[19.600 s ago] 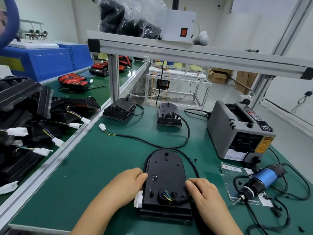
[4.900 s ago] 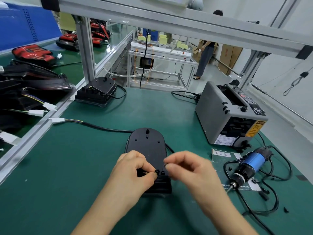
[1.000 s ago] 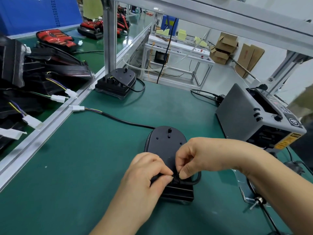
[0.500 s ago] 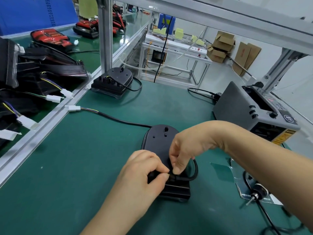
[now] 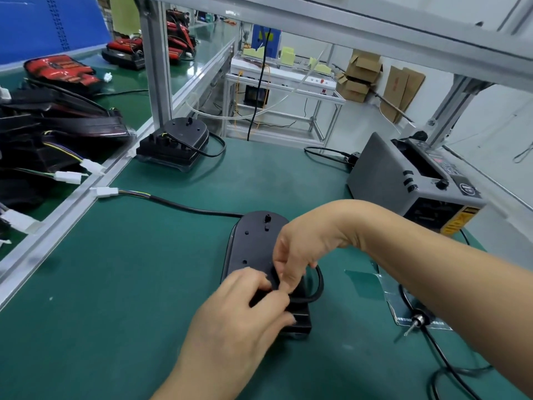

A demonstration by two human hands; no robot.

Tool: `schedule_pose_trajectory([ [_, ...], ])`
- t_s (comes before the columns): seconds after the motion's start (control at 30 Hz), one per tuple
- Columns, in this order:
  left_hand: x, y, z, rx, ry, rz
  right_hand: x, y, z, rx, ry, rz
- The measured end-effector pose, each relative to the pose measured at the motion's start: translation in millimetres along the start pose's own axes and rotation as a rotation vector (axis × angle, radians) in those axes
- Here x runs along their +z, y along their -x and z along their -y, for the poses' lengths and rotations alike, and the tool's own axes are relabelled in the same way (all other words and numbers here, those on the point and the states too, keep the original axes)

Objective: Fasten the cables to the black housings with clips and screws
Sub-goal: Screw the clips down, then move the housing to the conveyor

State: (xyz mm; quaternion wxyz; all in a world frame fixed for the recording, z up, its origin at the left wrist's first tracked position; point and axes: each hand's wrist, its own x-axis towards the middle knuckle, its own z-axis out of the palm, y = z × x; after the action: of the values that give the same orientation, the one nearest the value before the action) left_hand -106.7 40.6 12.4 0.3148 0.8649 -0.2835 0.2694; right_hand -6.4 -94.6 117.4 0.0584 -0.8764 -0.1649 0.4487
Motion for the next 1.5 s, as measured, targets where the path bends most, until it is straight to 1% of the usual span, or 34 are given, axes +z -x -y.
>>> schedule_pose_trajectory([
  [0.1, 2, -3, -2, -0.053, 0.013, -0.036, 1, -1, -2, -0.008, -0.014, -0.006],
  [0.23, 2, -4, -2, -0.102, 0.11, -0.044, 1, -1, -5, -0.022, -0.041, -0.015],
  [0.33, 5, 0, 0, -0.056, 0.107, -0.058, 2, -1, -4, -0.026, -0.029, -0.023],
  [0.47, 6, 4, 5, 0.05, -0.018, -0.076, 3, 0, -4, -0.028, -0.024, -0.036],
  [0.53, 6, 5, 6, 0.062, -0.02, -0.081, 4, 3, -5, -0.041, -0.034, -0.058],
  [0.63, 5, 3, 3, 0.042, 0.004, -0.097, 11, 8, -11, -0.077, -0.1, -0.13],
  [0.8, 4, -1, -2, 0.033, 0.016, -0.124, 34, 15, -25, -0.157, -0.347, -0.308],
  [0.97, 1, -3, -5, 0.017, 0.012, -0.106, 55, 19, -30, -0.176, -0.473, -0.452],
  [1.03, 1, -2, -4, 0.018, 0.015, -0.1, 58, 29, -39, -0.167, -0.551, -0.558],
  [1.1, 2, -2, -3, 0.026, 0.02, -0.095, 58, 46, -61, -0.093, -0.624, -0.777],
  [1.13, 2, -2, -2, 0.033, 0.021, -0.093, 59, 57, -77, -0.013, -0.661, -0.898],
  [1.2, 3, -2, -2, 0.046, 0.026, -0.097, 61, 81, -118, 0.243, -0.658, -1.088],
  [1.23, 3, -2, -2, 0.053, 0.025, -0.103, 65, 93, -142, 0.397, -0.634, -1.126],
  [1.27, 3, -2, -1, 0.06, 0.025, -0.108, 70, 102, -166, 0.542, -0.617, -1.119],
  [1.3, 3, -2, -1, 0.064, 0.028, -0.112, 76, 109, -187, 0.669, -0.604, -1.074],
  [1.33, 4, -2, 0, 0.067, 0.032, -0.114, 82, 112, -204, 0.77, -0.605, -1.009],
  [1.37, 4, -2, 1, 0.068, 0.033, -0.115, 88, 113, -217, 0.832, -0.635, -0.947],
  [1.43, 4, -1, 2, 0.059, 0.037, -0.109, 98, 108, -234, 0.856, -0.804, -0.884],
  [1.5, 5, -1, 2, 0.057, 0.035, -0.104, 102, 102, -241, 0.814, -1.0, -0.875],
])
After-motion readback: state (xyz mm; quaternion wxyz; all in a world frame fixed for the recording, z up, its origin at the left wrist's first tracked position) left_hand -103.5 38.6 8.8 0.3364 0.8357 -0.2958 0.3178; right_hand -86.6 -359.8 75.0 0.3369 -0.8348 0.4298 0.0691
